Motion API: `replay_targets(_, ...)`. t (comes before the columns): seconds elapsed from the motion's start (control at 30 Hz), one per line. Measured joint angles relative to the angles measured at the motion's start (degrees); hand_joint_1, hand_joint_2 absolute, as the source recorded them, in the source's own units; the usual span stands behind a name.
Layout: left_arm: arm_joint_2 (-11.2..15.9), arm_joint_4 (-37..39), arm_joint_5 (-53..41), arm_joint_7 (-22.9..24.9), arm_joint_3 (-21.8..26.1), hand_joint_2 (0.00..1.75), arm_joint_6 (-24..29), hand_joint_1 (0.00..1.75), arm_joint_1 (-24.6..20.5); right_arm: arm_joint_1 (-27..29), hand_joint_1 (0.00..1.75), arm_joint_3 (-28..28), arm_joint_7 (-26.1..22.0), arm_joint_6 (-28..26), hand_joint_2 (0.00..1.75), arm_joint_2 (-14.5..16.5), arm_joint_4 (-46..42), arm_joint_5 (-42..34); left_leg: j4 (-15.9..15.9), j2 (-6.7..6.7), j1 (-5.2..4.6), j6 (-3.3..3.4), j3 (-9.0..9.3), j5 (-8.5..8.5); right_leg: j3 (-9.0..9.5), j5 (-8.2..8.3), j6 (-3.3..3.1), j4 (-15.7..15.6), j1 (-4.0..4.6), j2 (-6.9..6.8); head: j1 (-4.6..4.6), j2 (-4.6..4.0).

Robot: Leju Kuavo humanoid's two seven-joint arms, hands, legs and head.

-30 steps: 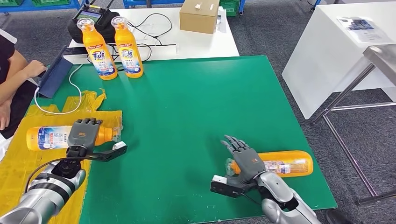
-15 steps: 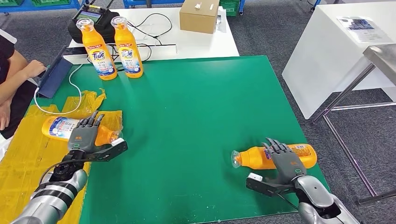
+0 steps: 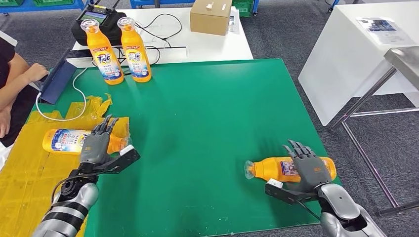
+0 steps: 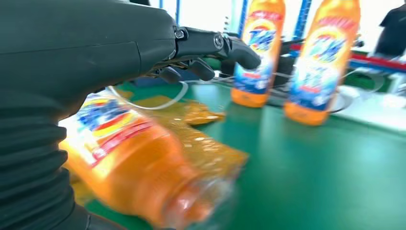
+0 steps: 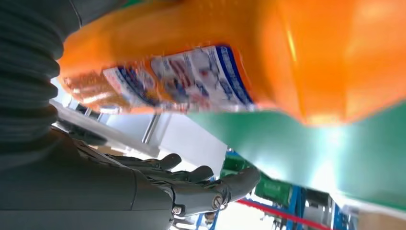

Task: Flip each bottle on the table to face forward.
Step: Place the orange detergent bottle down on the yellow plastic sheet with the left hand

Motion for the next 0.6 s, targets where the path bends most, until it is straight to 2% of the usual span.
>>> replay_targets(0.37,-1.82,-12.72,14.06,-6.24,-0.34,1.75,-6.18,0.00,2.30,-1.49,0.00,-2.38,0.59,1.11,1.75,-0.44,8.99,-1.50,0.00,0.11,0.02,0.03,0.11,-0.03,0.03,0.00,0.00,-0.01,0.03,0.04,-0.01,0.00)
replay_targets(0.4,-1.88,-14.04,15.30,-6.82,-0.50,1.75,-6.80,0.00,2.67,-1.71,0.08,-2.79,0.45,1.26,1.75,-0.44,9.73,-1.96,0.00,0.12,0.02,0.03,0.12,-0.04,0.04,0.00,0.00,-0.01,0.03,0.04,0.00,0.00)
replay_targets(0.47,-1.92,-16.82,17.71,-7.90,-0.96,1.75,-7.91,0.00,3.45,-2.09,0.58,-3.66,0.07,1.55,1.75,-0.42,11.28,-2.84,0.00,0.12,0.02,0.04,0.15,-0.04,0.06,0.00,0.00,-0.02,0.03,0.04,-0.01,0.00)
replay_targets(0.53,-1.96,-19.57,19.55,-8.46,-1.60,1.75,-8.78,0.00,4.11,-2.55,1.34,-4.44,-0.41,1.62,1.75,-0.33,13.02,-3.30,0.00,0.11,0.01,0.04,0.19,-0.05,0.11,0.00,0.01,-0.03,0.02,0.03,-0.01,0.00)
replay_targets(0.6,-2.00,-22.16,20.89,-8.80,-2.28,1.75,-9.42,0.00,4.76,-3.07,1.71,-5.10,-1.08,1.43,1.75,-0.09,14.88,-3.44,0.00,0.09,0.01,0.05,0.24,-0.05,0.18,-0.01,0.01,-0.05,0.02,0.02,0.01,0.00)
